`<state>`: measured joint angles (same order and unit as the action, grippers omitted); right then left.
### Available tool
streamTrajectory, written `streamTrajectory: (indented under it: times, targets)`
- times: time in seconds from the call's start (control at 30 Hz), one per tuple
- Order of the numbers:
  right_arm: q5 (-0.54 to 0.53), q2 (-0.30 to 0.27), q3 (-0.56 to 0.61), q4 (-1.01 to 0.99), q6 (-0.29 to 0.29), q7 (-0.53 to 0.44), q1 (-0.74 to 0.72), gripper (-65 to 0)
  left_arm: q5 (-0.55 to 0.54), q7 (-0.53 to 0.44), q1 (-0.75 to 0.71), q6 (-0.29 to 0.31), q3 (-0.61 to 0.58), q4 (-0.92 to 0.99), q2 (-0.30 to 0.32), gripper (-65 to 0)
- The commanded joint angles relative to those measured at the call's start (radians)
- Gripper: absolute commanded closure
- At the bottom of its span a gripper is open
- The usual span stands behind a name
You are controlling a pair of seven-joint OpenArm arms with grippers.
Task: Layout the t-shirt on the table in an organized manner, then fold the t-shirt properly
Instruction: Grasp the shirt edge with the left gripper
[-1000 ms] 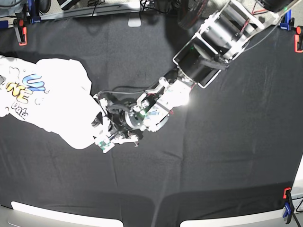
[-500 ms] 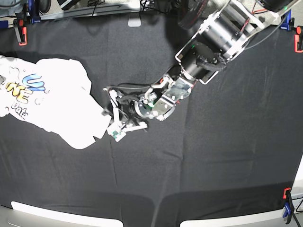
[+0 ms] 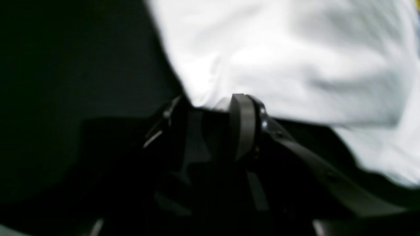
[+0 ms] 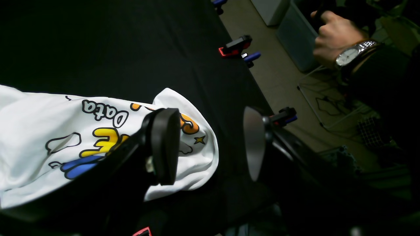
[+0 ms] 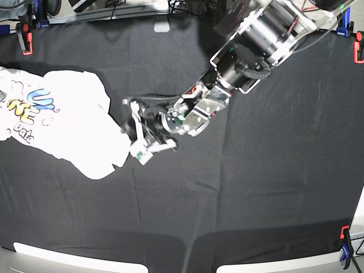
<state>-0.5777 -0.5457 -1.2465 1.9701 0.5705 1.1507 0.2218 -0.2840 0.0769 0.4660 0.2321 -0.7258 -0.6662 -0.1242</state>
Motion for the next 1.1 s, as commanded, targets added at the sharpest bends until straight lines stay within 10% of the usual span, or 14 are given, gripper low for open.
streamTrajectory:
  times: [0.0, 0.57, 0.73, 1.07]
  targets:
    - [-0.010, -0.027, -0.007, 0.013, -0.002, -0.021, -0.003, -30.5, -0.005, -0.028, 0.030, 0.006, 0.002, -0.014, -0.024, -20.2]
    - [-0.010, -0.027, -0.007, 0.013, -0.002, -0.021, -0.003, -30.5, -0.050, -0.026, 0.030, 0.067, 0.002, -0.014, -0.024, -19.6]
    - [-0.010, -0.027, -0.007, 0.013, -0.002, -0.021, -0.003, -30.5, -0.050, -0.026, 0.031, 0.086, 0.002, -0.014, -0.024, 0.0]
    - [-0.010, -0.027, -0.007, 0.013, -0.002, -0.021, -0.003, -30.5, 0.035, 0.064, 0.034, 0.054, 0.005, -0.016, -0.024, 0.0]
